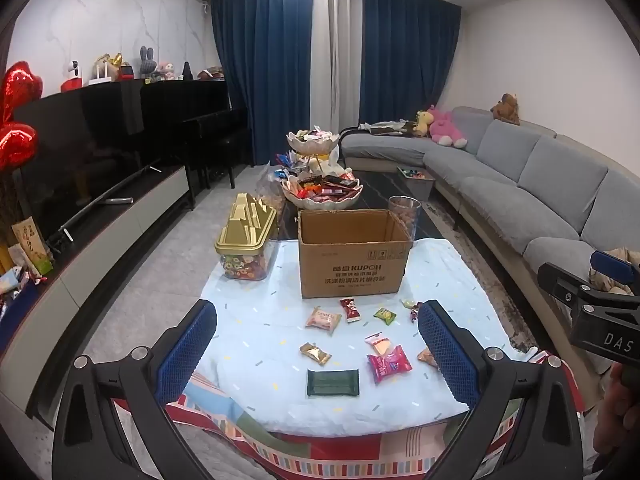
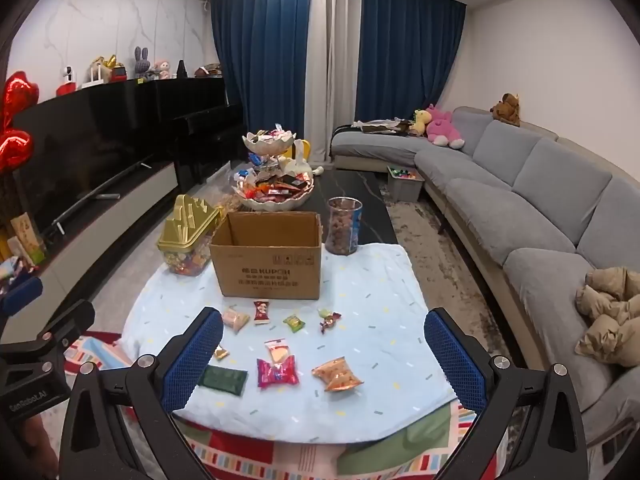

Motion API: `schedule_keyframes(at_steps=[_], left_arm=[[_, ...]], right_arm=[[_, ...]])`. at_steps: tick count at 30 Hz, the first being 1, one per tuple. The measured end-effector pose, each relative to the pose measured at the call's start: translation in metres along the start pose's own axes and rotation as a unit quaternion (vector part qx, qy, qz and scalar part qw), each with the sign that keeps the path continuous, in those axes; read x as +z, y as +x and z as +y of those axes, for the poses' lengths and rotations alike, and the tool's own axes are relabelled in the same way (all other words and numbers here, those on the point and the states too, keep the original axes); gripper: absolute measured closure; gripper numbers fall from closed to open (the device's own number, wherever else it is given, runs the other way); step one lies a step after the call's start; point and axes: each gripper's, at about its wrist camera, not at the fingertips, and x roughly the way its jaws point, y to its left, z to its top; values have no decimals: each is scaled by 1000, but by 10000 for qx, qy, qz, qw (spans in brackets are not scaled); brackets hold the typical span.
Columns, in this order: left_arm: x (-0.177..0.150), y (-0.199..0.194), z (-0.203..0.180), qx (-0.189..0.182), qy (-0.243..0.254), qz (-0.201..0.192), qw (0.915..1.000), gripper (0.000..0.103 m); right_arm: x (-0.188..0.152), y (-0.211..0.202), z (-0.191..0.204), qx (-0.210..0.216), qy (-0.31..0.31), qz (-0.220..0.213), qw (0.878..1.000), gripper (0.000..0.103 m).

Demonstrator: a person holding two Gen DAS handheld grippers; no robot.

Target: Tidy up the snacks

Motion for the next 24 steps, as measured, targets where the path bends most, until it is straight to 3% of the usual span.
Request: schedule_keyframes(at_steps=[24], left_arm=[[-8, -1, 3, -55, 25, 11, 10000, 1]], right_arm=[[1, -3, 0, 17, 18, -29, 10000, 1]])
